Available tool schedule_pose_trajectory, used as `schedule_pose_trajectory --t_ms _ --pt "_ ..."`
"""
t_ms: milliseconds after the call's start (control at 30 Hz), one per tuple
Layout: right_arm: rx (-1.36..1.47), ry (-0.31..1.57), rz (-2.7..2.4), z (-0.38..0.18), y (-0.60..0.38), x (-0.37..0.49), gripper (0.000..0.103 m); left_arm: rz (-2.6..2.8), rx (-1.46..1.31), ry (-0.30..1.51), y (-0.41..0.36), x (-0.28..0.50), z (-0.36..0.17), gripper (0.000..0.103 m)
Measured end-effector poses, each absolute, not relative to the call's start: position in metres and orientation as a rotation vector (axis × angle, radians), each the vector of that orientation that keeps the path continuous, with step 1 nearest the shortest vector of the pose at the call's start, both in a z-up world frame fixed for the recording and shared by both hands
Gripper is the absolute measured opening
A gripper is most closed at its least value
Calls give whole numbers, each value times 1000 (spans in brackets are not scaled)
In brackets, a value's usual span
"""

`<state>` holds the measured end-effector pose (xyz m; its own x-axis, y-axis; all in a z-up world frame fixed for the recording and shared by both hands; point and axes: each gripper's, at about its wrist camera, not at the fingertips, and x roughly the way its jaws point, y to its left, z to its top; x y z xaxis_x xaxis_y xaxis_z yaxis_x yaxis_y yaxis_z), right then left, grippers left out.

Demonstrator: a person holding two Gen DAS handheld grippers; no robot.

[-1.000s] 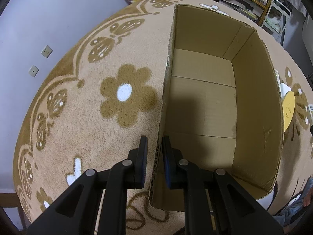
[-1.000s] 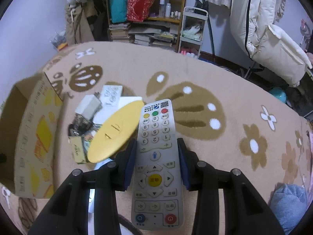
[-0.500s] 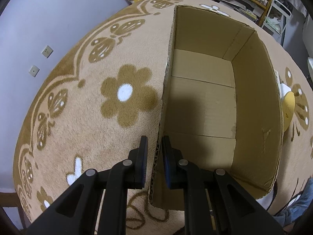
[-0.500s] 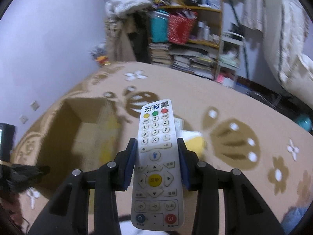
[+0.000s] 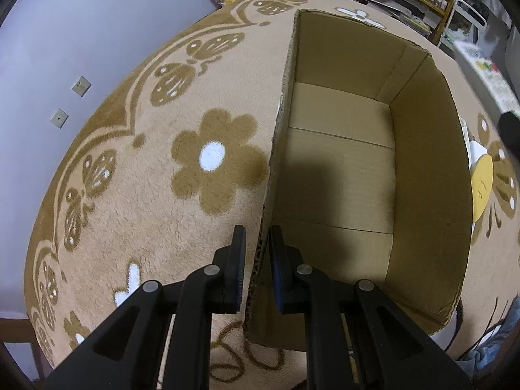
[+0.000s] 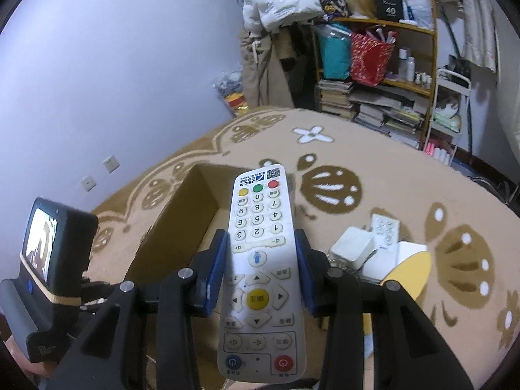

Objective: Organize rigid objects
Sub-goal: 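Lift the white remote with the right tool and carry it over the box, then lower the white remote into the box and open the right tool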

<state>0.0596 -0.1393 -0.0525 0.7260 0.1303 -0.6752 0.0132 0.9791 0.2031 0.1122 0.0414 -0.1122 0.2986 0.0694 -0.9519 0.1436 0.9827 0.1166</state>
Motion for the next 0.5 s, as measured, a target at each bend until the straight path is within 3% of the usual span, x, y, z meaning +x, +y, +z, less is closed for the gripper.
schedule_pose_trajectory --t_ms 500 --pt "292 834 159 -86 -132 82 43 -36 235 1247 36 108 -109 13"
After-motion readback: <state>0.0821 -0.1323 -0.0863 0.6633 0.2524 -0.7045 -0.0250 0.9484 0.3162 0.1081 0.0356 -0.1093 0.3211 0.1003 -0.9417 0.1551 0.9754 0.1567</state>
